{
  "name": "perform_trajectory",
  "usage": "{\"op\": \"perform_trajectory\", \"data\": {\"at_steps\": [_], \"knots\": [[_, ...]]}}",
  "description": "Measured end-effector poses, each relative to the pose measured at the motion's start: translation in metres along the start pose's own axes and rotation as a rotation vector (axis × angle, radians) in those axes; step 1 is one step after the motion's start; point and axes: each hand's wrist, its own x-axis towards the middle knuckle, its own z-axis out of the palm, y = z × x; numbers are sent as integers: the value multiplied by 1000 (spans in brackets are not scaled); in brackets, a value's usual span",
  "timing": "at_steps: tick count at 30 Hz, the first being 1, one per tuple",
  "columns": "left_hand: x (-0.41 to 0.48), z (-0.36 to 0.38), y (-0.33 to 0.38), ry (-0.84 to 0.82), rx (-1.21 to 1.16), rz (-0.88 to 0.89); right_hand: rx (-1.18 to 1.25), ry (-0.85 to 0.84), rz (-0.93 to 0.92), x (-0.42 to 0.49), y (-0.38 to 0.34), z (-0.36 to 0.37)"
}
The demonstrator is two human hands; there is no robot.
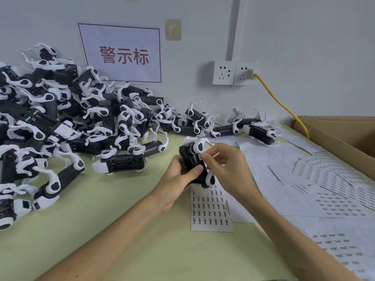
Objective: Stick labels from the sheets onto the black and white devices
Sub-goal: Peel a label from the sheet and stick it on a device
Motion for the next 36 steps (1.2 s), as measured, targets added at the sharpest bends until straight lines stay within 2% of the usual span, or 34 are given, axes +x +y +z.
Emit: {"op": "perform_trajectory", "data": {"at_steps": [22,29,32,36], "knots": [[4,-3,-7,5,61,49,-35,13,-7,-1,0,1],[3,-6,-6,-16,92,49,35,-12,49,-2,0,0],[3,-8,-3,-52,38,27,90,-6,74,0,1,-1],[3,-9,7,-175,-152,-1,110,15,68,5,2,-2]]}}
